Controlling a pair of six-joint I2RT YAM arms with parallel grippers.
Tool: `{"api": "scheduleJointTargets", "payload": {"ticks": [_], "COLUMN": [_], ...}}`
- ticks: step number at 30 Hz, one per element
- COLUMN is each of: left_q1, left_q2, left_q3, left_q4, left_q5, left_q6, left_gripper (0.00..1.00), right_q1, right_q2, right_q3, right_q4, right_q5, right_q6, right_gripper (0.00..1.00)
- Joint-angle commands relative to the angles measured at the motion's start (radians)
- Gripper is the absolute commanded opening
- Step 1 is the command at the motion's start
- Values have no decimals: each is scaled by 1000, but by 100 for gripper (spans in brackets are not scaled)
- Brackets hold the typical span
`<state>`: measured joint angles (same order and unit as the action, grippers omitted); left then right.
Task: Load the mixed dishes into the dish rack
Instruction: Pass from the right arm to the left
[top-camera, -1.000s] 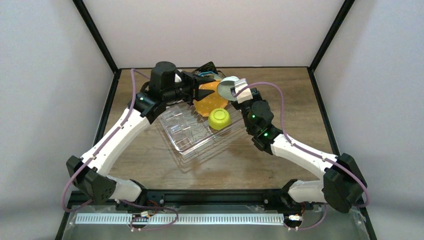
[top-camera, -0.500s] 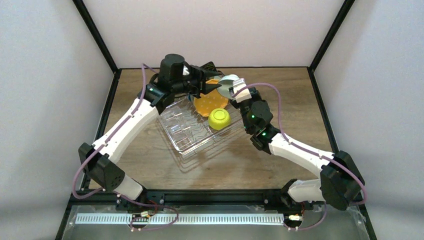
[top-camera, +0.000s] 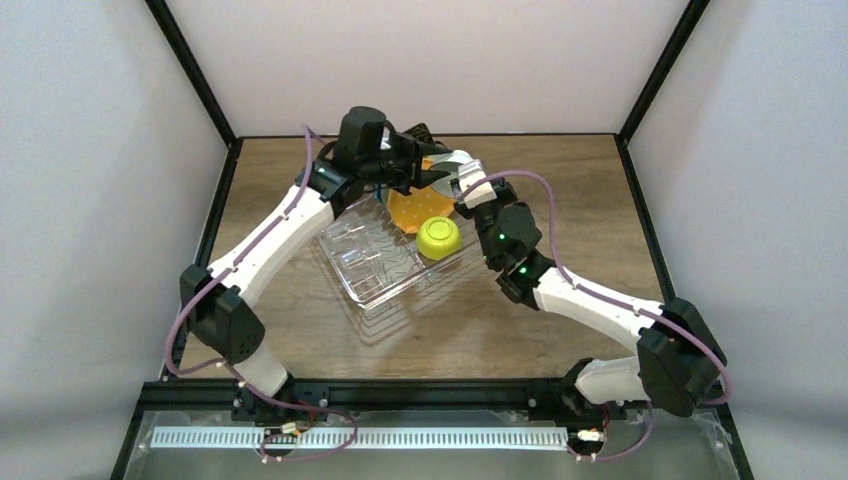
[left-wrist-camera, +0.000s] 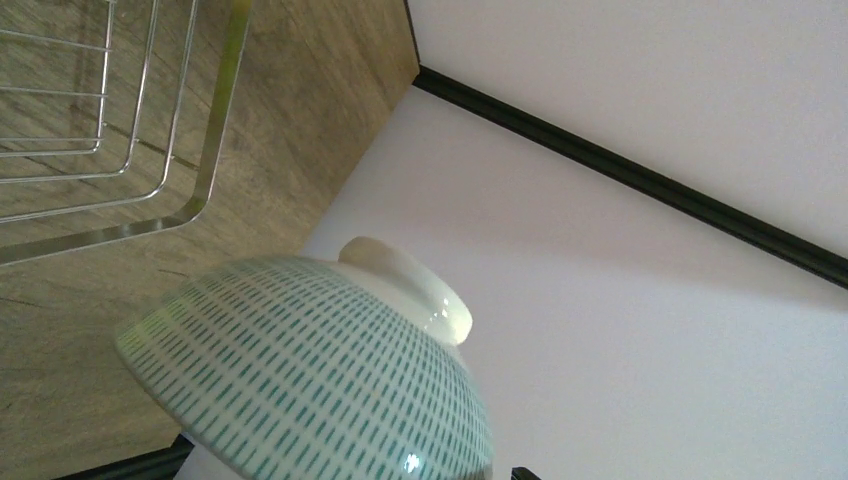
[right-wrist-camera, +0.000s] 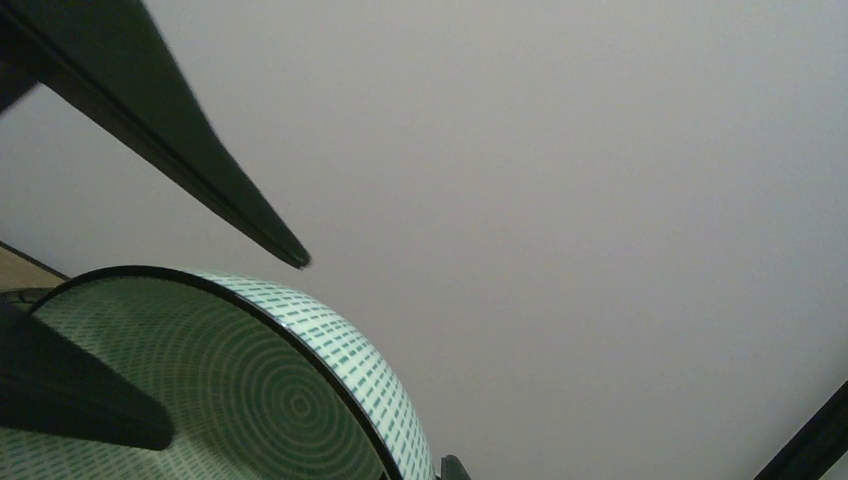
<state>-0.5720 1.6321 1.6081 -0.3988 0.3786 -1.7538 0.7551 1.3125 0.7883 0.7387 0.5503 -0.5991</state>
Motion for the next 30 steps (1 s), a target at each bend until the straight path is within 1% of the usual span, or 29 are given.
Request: {"api": "scheduleJointTargets", "payload": {"ticks": [1, 6, 12, 16, 20, 26, 30], "left_q1": [2, 3, 2, 1, 1, 0, 1], "left_q2": [49, 86, 98, 98, 97, 112, 123], "left_q3": [74, 103, 108, 108, 108, 107, 108], "left_q4": [-22, -25, -16, -11, 2, 18, 10], "left_q5": [2, -8, -32, -62, -95, -100, -101], "left_q6": [20, 34, 33, 19, 8, 6, 14], "left_gripper": [89, 89, 83, 77, 68, 58, 56], "right_q1": [19, 34, 44, 57, 70, 99, 116], "right_q2": [6, 12, 23, 47, 65, 85, 91], "right_q3": [13, 8, -3, 0, 3, 5, 5], "right_q4": [122, 131, 145, 161, 173, 203, 225], "right_q5": [6, 7, 11, 17, 19, 34, 46], "right_q6": [-6, -20, -27, -38, -41, -66, -100], "right_gripper": [1, 1, 1, 1, 1, 1, 1]}}
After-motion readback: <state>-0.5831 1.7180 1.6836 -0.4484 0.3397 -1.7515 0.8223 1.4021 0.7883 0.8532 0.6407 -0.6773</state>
